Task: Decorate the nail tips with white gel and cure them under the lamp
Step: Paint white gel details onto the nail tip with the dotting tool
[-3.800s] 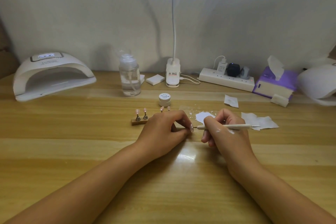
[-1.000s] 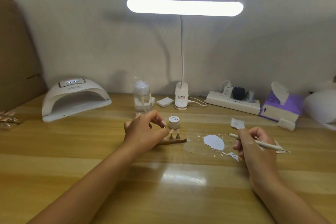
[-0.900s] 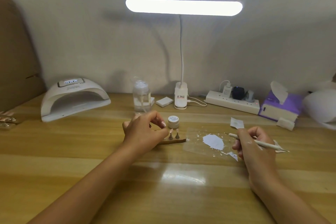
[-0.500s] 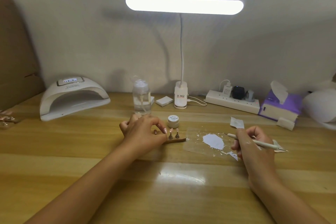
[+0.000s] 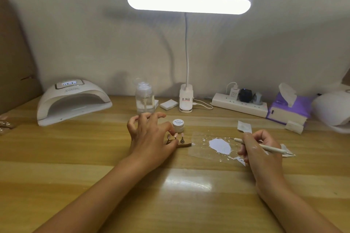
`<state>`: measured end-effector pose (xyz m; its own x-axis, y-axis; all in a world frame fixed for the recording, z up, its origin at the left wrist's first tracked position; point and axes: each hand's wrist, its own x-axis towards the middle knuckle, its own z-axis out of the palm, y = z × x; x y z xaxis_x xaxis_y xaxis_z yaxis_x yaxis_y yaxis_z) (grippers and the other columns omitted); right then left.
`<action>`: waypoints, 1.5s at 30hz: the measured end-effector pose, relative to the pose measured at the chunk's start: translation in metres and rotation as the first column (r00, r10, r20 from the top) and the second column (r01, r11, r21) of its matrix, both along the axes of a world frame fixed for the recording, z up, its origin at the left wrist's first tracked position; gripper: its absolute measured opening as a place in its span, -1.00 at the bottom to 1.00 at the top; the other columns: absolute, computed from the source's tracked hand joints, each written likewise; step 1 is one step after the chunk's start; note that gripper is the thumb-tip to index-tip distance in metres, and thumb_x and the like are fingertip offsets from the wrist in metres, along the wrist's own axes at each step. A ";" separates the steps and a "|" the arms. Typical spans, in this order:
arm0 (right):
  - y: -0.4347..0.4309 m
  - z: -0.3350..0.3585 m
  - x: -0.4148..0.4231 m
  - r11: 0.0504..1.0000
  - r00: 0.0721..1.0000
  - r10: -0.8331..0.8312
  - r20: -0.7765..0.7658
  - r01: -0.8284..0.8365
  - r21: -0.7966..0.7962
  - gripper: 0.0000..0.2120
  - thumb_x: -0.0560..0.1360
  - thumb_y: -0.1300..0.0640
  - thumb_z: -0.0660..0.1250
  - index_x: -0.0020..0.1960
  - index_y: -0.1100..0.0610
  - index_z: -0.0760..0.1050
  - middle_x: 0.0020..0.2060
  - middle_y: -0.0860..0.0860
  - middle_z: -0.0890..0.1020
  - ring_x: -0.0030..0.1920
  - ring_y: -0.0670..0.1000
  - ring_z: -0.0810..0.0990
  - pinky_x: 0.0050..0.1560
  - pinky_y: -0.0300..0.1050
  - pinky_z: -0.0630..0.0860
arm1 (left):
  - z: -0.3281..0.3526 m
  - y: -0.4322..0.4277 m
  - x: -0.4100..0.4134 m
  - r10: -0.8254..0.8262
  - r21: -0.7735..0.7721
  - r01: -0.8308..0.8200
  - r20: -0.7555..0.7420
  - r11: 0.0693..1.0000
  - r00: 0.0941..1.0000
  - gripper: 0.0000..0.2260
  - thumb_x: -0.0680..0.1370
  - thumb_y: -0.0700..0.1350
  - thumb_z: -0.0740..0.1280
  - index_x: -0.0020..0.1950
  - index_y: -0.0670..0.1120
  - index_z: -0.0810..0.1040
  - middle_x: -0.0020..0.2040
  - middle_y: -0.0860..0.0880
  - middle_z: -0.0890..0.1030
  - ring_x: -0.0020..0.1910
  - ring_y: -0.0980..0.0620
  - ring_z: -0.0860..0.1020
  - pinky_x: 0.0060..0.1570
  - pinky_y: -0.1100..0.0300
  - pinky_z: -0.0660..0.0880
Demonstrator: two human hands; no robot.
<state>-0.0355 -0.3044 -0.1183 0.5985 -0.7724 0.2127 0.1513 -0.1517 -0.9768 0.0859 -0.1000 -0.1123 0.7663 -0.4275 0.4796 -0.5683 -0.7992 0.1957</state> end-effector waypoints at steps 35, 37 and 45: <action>-0.027 0.004 0.001 0.974 0.903 0.155 -0.401 -0.208 -0.090 -0.88 0.45 0.21 0.34 -0.23 0.20 0.43 -0.44 0.06 0.68 -0.56 -0.16 0.52 -0.55 -0.33 0.38 | -0.021 -0.036 -0.047 -0.481 -0.182 0.456 -0.127 0.871 0.868 -0.94 0.56 0.02 0.30 -0.01 0.07 0.48 -0.04 0.14 0.65 -0.07 0.12 0.57 -0.08 0.07 0.50; -0.026 0.004 0.000 0.967 0.901 0.157 -0.403 -0.223 -0.123 -0.86 0.47 0.17 0.36 -0.19 0.21 0.45 -0.40 0.03 0.70 -0.50 -0.17 0.59 -0.47 -0.29 0.42 | -0.020 -0.036 -0.047 -0.471 -0.175 0.448 -0.125 0.877 0.873 -0.93 0.55 0.04 0.30 -0.03 0.09 0.45 -0.04 0.16 0.65 -0.08 0.14 0.56 -0.08 0.08 0.51; -0.026 0.005 0.001 0.941 0.861 0.233 -0.451 -0.317 -0.118 -0.84 0.49 0.14 0.38 -0.17 0.20 0.45 -0.38 0.05 0.71 -0.40 -0.12 0.67 -0.26 -0.13 0.50 | -0.020 -0.036 -0.047 -0.459 -0.188 0.434 -0.124 0.881 0.880 -0.93 0.55 0.05 0.31 -0.03 0.09 0.47 -0.05 0.16 0.66 -0.08 0.14 0.58 -0.08 0.08 0.51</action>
